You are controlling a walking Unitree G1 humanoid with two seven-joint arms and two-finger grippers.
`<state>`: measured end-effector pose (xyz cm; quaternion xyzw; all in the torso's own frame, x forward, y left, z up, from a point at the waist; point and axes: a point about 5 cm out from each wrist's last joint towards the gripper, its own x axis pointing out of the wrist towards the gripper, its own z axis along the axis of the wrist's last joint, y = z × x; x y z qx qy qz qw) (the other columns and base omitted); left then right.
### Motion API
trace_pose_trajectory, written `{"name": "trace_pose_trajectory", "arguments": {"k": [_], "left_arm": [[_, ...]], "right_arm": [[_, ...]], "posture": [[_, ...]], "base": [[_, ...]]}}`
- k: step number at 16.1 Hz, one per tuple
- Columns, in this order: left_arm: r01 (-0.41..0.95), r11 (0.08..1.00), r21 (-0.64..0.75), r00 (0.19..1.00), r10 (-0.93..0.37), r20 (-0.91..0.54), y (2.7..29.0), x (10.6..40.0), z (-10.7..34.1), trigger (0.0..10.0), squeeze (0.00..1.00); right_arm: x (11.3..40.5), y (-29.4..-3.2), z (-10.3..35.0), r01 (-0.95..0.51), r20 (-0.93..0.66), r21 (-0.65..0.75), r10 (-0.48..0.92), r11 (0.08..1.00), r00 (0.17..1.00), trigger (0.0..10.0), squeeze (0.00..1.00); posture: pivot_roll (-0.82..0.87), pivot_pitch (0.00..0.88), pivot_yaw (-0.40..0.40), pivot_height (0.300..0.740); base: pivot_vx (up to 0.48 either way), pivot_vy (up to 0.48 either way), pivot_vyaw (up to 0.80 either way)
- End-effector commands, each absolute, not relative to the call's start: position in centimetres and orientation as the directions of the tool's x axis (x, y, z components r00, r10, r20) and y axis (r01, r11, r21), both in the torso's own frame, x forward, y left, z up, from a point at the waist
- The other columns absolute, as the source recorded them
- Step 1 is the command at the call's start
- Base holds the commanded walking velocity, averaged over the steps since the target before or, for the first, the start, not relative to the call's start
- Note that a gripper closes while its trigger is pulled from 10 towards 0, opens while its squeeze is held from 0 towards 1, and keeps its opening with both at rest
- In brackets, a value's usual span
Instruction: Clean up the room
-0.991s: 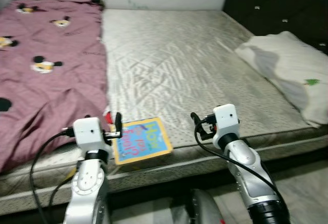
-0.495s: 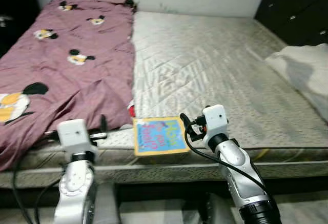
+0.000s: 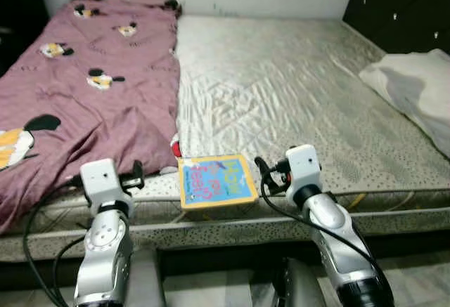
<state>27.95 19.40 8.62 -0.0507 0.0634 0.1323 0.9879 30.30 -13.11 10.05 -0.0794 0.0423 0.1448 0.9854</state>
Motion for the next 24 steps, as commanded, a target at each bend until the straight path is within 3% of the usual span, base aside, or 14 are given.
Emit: {"name": "trace_pose_trajectory", "arguments": {"k": [1, 4, 8, 13, 17, 24], "left_arm": [[-0.277, 0.956, -0.093, 0.952, 0.26, -0.162, 19.6, 28.1, 8.3, 10.0, 0.0], [-0.248, 0.96, -0.129, 0.943, 0.209, -0.259, 19.2, 29.1, 6.8, 10.0, 0.0], [-0.193, 0.966, -0.175, 0.954, 0.143, -0.265, 18.5, 30.7, 6.7, 10.0, 0.0], [-0.053, 0.972, -0.229, 0.925, -0.039, -0.378, 15.7, 32.0, 5.2, 10.0, 0.0], [0.035, 0.953, -0.3, 0.885, -0.169, -0.435, 13.7, 31.9, 3.8, 10.0, 0.0], [0.073, 0.811, -0.581, 0.791, -0.402, -0.462, 12.2, 31.2, 2.2, 10.0, 0.0]], "right_arm": [[30.1, -13.6, 10.4, -0.284, -0.102, -0.149, 0.271, 0.947, 0.957, 10.0, 0.0], [29.6, -14.9, 10.3, -0.265, -0.115, -0.167, 0.248, 0.95, 0.962, 10.0, 0.0], [28.5, -16.7, 10.4, -0.236, -0.133, -0.202, 0.212, 0.951, 0.968, 10.0, 0.0], [27.6, -17.4, 11.2, -0.236, -0.125, -0.239, 0.211, 0.942, 0.969, 10.0, 0.0], [25.4, -17.4, 11.9, -0.415, -0.17, -0.222, 0.384, 0.882, 0.908, 10.0, 0.0], [26.3, -17.7, 12.4, -0.396, -0.149, -0.28, 0.368, 0.875, 0.918, 10.0, 0.0]], "posture": [[-0.03, 0.014, -0.093, 0.496], [-0.04, 0.023, -0.101, 0.496], [-0.08, 0.036, -0.11, 0.496], [-0.12, 0.031, -0.112, 0.496], [-0.14, 0.01, -0.114, 0.496], [-0.14, 0.0, -0.108, 0.496]], "base": [[0.0, 0.0, 0.0], [0.0, 0.0, 0.0], [0.0, 0.0, 0.0], [0.0, 0.0, 0.0], [0.0, 0.0, 0.0], [0.0, 0.0, 0.0]]}}
